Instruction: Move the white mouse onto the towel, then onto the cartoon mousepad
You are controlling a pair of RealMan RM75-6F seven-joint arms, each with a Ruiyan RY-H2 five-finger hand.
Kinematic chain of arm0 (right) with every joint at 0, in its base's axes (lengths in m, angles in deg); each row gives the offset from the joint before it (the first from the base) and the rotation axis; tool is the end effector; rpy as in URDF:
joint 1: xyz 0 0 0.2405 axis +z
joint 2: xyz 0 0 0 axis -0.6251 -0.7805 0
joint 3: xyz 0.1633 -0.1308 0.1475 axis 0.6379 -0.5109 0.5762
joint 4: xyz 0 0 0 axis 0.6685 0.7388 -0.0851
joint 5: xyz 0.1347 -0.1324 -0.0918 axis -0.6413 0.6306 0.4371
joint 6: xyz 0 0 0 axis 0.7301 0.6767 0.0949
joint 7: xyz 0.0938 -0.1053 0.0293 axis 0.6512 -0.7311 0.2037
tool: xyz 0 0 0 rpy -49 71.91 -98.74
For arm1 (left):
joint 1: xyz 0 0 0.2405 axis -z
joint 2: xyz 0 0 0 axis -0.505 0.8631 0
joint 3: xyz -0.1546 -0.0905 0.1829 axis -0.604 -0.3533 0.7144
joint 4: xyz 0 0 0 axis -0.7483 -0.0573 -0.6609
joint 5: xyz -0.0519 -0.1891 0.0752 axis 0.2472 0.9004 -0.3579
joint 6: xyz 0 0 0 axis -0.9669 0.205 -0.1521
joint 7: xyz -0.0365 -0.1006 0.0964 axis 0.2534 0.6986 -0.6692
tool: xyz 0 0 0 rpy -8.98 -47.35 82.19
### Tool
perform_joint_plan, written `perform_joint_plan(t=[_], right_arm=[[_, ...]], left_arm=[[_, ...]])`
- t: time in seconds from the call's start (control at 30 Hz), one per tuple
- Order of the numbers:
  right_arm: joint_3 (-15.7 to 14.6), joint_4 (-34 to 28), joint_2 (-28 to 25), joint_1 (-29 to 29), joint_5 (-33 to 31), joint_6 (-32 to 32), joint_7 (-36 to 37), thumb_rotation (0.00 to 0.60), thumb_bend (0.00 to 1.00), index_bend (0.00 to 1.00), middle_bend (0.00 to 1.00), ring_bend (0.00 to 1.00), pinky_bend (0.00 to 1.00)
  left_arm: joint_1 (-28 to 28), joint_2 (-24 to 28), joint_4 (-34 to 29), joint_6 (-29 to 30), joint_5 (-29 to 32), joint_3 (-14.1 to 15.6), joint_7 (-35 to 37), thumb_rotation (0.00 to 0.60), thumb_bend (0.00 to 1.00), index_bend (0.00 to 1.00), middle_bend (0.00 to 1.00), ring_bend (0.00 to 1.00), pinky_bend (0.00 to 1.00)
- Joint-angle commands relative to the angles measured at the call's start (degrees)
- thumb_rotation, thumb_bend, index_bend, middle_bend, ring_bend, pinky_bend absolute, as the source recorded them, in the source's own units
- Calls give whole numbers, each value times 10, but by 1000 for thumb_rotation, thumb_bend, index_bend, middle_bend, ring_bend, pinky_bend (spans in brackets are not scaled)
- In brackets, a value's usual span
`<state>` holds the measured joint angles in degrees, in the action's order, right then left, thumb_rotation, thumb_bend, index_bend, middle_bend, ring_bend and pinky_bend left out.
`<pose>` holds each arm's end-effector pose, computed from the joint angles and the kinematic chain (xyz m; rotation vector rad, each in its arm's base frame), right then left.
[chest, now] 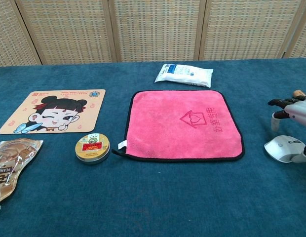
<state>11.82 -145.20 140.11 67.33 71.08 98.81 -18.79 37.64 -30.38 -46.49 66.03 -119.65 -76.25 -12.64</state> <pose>-0.2592 -0.2961 0.0111 1.7424 -0.8061 0.4804 -0.2907 0.2015 0.1165 -1.3322 -0.8379 -0.9580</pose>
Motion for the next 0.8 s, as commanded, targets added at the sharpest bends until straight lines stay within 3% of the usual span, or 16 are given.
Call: perform_joint_plan(t=[0.03,0.8], right_arm=[[-2,2,1,1,-1,0,-2,600,79,351,0,0,0],[-12,-21,1,34,-68,-18,-77,600,91,417,15,0,0]], left_arm=[[0,0,0,0,0,0,0,600,0,0,0,0,0],[1,-2,2,-3,1,0,-1,600,0,0,0,0,0]])
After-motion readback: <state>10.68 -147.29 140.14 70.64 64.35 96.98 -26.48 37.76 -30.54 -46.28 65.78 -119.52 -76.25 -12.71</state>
